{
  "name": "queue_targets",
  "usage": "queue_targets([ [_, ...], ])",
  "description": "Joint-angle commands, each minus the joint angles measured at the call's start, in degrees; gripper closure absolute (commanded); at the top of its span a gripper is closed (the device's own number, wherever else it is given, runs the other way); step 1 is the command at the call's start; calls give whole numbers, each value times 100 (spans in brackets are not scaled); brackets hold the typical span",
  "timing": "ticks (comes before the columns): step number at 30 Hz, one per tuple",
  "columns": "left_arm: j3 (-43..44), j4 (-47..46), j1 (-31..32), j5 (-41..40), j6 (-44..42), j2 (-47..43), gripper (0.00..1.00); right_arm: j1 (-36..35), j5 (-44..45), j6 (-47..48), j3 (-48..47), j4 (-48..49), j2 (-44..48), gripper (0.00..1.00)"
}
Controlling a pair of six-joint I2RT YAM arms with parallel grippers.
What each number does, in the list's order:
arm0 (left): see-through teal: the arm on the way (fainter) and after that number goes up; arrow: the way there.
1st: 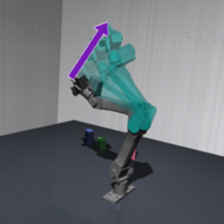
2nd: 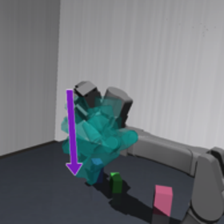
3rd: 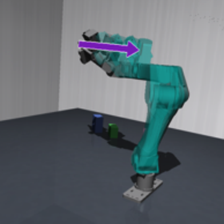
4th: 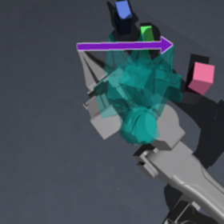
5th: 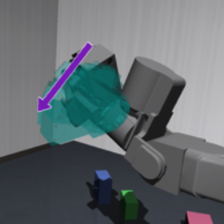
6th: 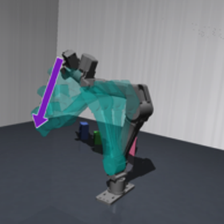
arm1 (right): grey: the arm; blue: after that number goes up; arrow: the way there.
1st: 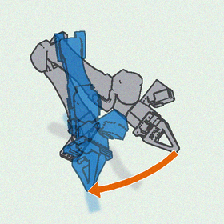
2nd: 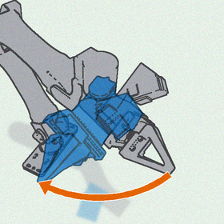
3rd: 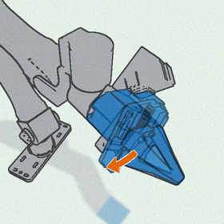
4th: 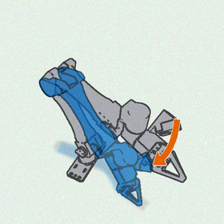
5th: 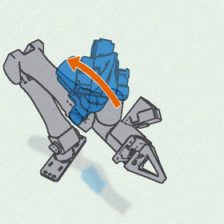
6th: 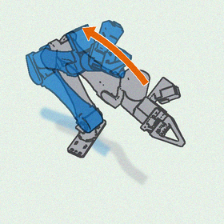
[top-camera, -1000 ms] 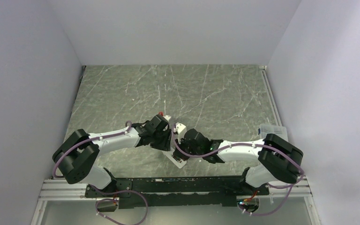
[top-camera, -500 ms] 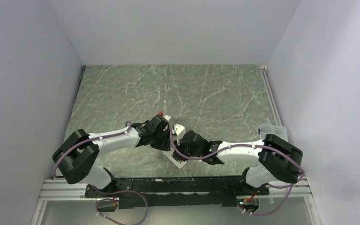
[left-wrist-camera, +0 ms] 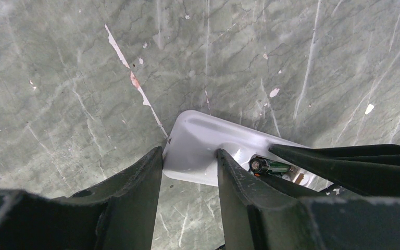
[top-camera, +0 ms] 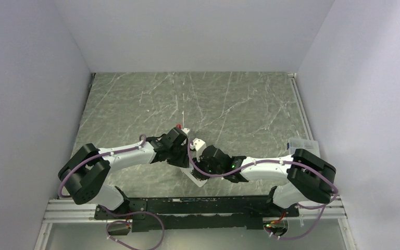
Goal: Load the batteries into the remote control
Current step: Load the battery into the remote control.
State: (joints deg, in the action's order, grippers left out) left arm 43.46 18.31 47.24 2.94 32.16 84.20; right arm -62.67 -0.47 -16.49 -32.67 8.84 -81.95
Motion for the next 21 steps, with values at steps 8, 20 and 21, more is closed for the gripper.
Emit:
queue_targets([
  [8, -46, 138, 30, -171, -107, -9, 55, -25, 32, -70, -172, 119, 445, 68],
  [20, -83, 102, 27, -127, -97, -2, 56, -25, 215, -152, -224, 310, 369, 82],
  [21, -90, 89, 31, -120, -101, 6, 56, -25, 186, -145, -246, 321, 310, 84],
])
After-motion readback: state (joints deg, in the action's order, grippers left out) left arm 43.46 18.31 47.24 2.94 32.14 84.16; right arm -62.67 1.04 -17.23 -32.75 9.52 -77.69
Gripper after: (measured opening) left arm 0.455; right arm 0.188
